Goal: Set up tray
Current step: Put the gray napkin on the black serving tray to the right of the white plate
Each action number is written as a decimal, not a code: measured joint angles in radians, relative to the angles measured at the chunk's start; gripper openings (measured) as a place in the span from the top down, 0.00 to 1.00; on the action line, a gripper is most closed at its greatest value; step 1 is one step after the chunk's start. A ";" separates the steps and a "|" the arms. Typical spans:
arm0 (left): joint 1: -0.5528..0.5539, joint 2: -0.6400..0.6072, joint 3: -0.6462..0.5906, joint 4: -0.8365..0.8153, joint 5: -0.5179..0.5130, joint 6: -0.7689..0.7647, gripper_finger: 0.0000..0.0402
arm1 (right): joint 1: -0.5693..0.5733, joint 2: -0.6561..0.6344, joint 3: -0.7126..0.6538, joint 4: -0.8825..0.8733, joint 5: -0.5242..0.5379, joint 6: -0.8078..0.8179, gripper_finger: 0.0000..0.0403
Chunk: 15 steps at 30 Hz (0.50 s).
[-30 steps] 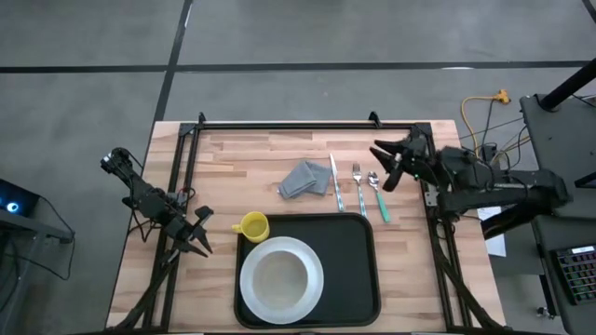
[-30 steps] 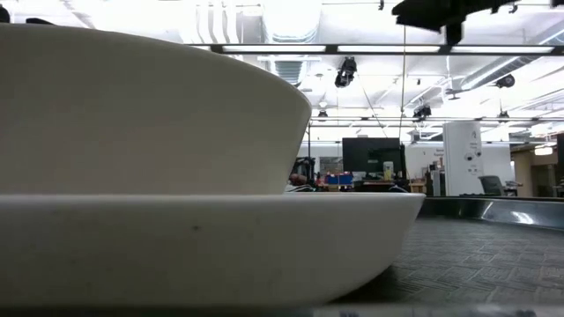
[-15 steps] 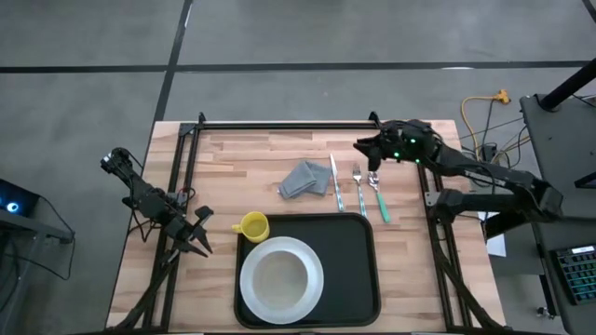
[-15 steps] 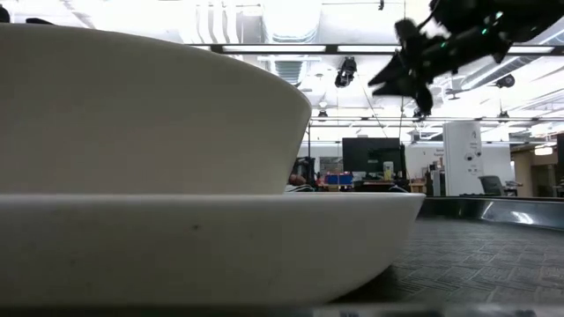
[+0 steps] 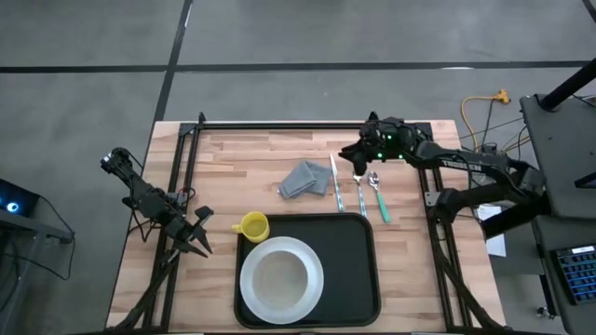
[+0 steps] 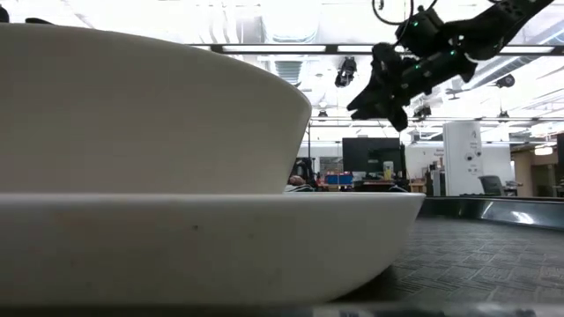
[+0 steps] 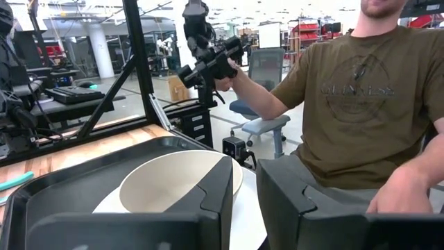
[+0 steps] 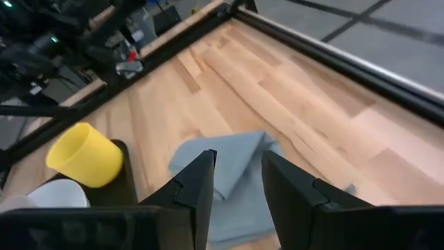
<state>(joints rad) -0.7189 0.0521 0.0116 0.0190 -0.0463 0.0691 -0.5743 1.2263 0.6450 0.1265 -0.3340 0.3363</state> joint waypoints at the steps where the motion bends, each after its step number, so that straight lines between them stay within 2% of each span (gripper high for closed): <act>1: 0.000 0.000 0.000 0.000 0.000 0.000 0.88 | 0.000 0.017 0.001 0.000 0.000 0.000 0.72; 7: 0.000 0.000 0.000 0.000 0.000 0.000 0.88 | -0.001 0.142 0.010 0.014 0.003 -0.005 0.72; 15: 0.000 0.000 0.000 0.000 -0.001 0.000 0.88 | -0.003 0.293 0.091 0.006 0.002 -0.041 0.72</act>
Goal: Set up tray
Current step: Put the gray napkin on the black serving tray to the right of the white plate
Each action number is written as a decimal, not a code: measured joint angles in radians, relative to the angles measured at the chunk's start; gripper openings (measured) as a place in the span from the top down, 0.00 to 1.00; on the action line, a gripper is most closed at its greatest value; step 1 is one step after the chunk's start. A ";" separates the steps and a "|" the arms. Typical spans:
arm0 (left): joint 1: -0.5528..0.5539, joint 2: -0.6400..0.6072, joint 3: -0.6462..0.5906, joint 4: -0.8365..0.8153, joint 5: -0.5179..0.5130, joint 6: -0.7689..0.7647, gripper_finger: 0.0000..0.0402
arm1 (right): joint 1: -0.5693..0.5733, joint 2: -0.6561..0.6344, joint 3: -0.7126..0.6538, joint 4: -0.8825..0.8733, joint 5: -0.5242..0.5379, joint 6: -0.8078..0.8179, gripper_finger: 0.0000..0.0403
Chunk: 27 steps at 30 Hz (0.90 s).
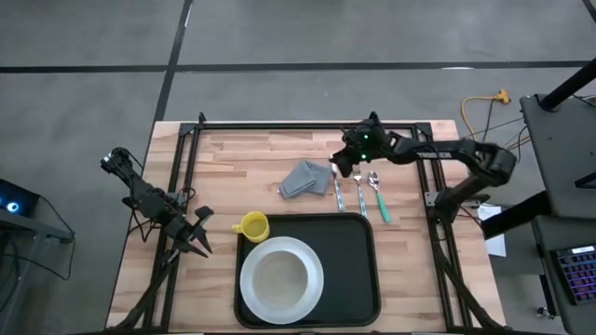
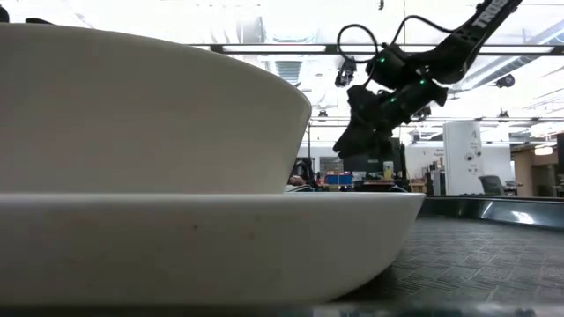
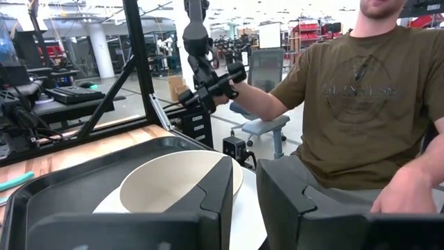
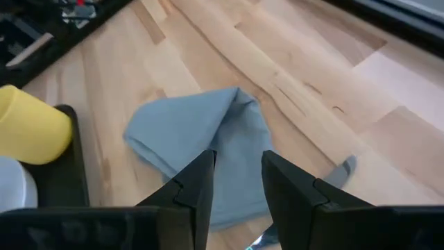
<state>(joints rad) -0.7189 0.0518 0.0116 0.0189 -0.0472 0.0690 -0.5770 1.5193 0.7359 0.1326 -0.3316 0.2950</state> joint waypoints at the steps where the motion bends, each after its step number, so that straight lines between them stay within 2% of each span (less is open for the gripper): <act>1: 0.000 0.000 0.000 0.000 0.000 0.000 0.88 | 0.000 0.014 0.009 0.000 -0.001 -0.001 0.72; 6: 0.000 0.000 0.000 0.000 0.000 0.000 0.88 | 0.000 0.062 0.030 -0.003 -0.014 -0.007 0.68; 17: 0.000 0.000 0.000 0.000 -0.003 0.000 0.88 | 0.024 0.087 0.034 0.005 -0.017 0.042 0.49; 27: 0.000 0.000 0.000 0.000 -0.003 0.000 0.88 | 0.083 0.166 0.075 0.014 -0.045 0.058 0.45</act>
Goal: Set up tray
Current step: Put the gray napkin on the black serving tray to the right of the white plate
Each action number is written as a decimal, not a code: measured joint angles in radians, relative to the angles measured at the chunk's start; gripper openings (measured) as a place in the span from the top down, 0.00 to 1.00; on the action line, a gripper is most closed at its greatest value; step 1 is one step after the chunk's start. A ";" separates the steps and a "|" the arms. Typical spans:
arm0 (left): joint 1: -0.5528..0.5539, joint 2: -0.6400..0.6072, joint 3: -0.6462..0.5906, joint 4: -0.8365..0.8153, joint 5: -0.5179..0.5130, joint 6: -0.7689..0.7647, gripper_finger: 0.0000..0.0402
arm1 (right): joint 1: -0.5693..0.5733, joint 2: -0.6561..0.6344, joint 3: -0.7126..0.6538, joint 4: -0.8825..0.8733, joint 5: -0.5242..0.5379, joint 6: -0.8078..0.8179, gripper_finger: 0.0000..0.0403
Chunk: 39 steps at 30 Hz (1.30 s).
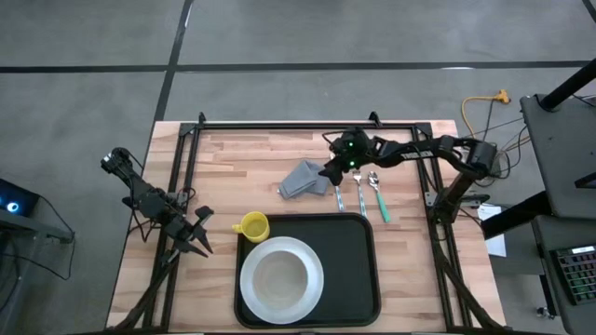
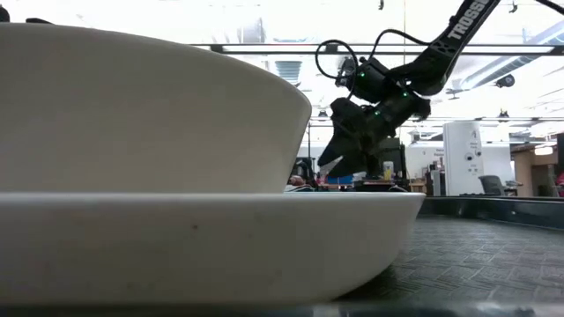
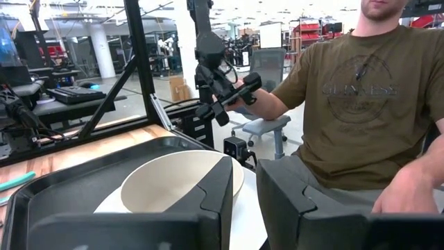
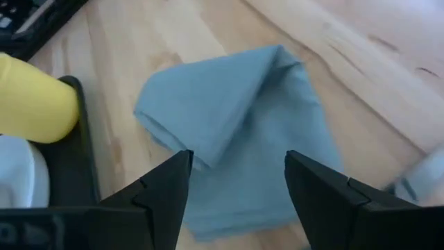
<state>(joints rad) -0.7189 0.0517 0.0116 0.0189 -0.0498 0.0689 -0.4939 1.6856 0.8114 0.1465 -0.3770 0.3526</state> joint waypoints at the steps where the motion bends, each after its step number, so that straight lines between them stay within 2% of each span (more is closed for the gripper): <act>1: 0.000 0.000 0.000 0.000 0.000 0.000 0.88 | 0.005 0.006 0.007 0.006 0.000 0.002 0.45; 19: 0.000 0.000 0.000 0.000 0.003 0.000 0.88 | 0.033 0.207 0.131 0.004 -0.075 0.007 0.45; 30: 0.000 0.000 0.000 0.000 0.002 0.000 0.88 | 0.041 0.277 0.196 -0.009 -0.104 0.001 0.47; 34: 0.000 0.000 0.000 0.000 0.002 0.000 0.88 | 0.042 0.273 0.201 -0.032 -0.098 -0.023 0.55; 39: 0.000 0.000 0.000 0.000 0.002 0.000 0.88 | 0.047 0.253 0.200 -0.055 -0.096 -0.068 0.77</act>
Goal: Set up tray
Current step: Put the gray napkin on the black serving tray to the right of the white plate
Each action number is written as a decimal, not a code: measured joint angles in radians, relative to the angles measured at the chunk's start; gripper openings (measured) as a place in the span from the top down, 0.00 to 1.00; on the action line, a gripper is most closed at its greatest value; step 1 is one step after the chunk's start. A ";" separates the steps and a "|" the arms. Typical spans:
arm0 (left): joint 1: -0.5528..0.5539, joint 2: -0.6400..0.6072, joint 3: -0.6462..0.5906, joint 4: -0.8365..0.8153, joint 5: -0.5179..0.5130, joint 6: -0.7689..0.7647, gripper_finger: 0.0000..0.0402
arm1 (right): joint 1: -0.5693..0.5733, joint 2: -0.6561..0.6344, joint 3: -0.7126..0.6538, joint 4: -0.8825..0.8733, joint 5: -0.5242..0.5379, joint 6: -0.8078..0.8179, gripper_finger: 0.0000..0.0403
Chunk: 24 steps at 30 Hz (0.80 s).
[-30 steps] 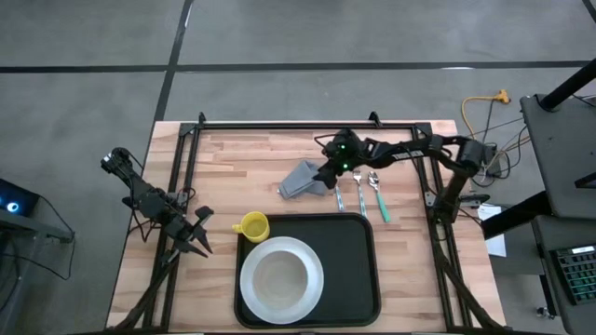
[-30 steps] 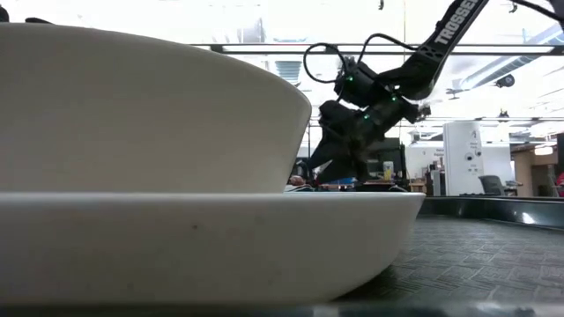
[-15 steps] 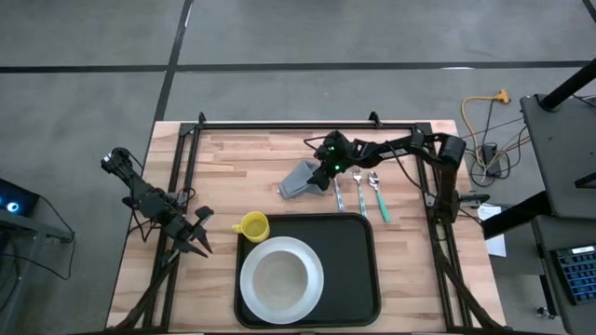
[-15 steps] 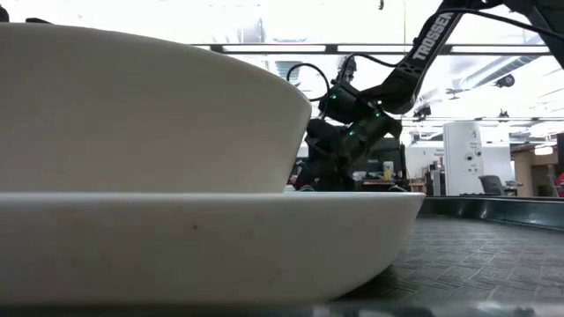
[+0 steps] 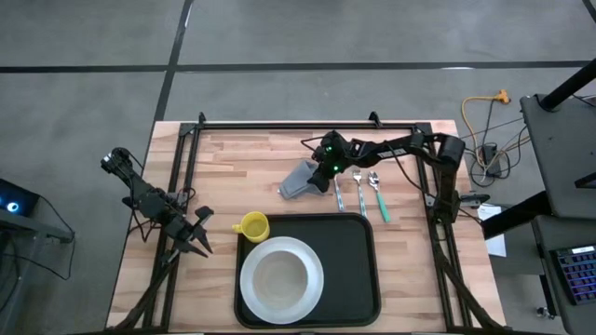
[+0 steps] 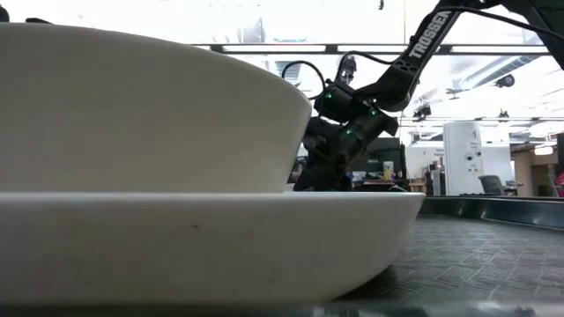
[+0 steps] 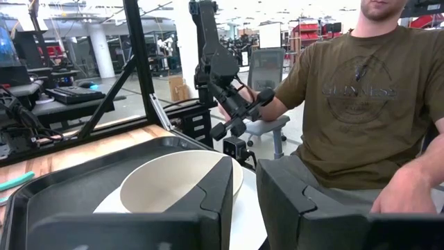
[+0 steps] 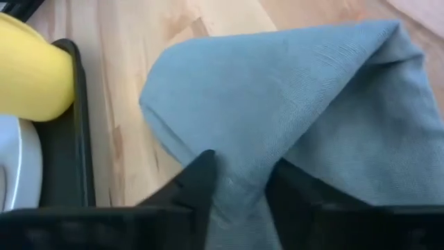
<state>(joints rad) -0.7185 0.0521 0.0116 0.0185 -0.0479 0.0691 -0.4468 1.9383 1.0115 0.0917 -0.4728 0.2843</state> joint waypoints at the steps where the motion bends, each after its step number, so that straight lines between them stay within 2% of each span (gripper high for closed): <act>1: 0.000 0.000 0.000 0.000 0.000 0.000 0.88 | 0.001 -0.002 0.000 0.000 0.000 -0.005 0.83; 3: 0.000 0.000 0.000 0.000 -0.001 0.000 0.88 | 0.003 -0.008 0.000 -0.007 0.001 -0.020 0.93; 5: 0.000 0.000 0.000 0.000 -0.002 0.000 0.88 | 0.007 -0.018 0.000 -0.006 0.001 -0.031 0.96; 15: 0.000 0.000 0.000 0.000 -0.002 0.000 0.88 | 0.021 -0.093 -0.001 -0.007 0.000 -0.053 0.97; 24: 0.000 0.000 0.000 0.000 -0.002 0.000 0.88 | 0.078 -0.218 -0.006 -0.006 0.004 -0.092 0.98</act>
<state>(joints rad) -0.7189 0.0520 0.0113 0.0188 -0.0494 0.0689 -0.3691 1.7199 1.0058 0.0856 -0.4690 0.1925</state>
